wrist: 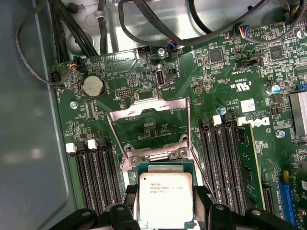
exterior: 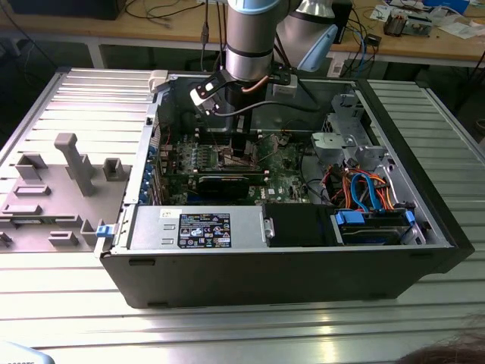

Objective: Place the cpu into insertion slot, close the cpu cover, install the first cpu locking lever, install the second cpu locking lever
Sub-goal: 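Install the second cpu locking lever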

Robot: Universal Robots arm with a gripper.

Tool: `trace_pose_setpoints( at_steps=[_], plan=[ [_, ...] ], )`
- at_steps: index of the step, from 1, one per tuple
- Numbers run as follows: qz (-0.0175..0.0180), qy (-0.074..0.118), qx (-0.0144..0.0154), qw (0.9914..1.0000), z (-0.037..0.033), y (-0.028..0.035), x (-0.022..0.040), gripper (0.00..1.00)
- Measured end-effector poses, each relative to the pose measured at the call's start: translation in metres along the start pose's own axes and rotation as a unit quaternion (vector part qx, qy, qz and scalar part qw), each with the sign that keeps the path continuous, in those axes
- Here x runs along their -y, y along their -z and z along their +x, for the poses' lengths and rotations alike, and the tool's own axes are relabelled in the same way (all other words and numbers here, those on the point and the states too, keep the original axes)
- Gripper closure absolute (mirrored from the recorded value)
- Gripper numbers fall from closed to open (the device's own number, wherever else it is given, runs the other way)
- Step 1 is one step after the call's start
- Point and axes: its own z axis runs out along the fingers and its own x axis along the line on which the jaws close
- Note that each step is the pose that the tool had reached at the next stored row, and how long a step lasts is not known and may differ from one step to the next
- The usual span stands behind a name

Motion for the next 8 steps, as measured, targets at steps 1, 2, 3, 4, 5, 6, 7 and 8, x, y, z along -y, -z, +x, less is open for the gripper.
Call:
trace_pose_setpoints(
  at_steps=[1,2,3,4,5,6,7,8],
  plan=[
    [0.0,0.0,0.0,1.0,0.0,0.0,0.0,0.45],
    [0.0,-0.001,0.0,1.0,0.0,-0.0001,0.0,0.45],
    [0.0,-0.001,0.0,1.0,0.0,-0.0001,0.0,0.45],
    [0.0,-0.001,0.0,1.0,0.0,-0.0001,0.0,0.45],
    [0.0,-0.001,0.0,1.0,0.0,-0.0001,0.0,0.45],
    [0.0,-0.002,0.0,1.0,0.0,-0.0001,0.0,0.45],
    [0.0,-0.002,0.0,1.0,0.0,-0.0001,0.0,0.45],
    [0.0,-0.002,0.0,1.0,0.0,-0.0002,0.0,0.45]
  ],
)
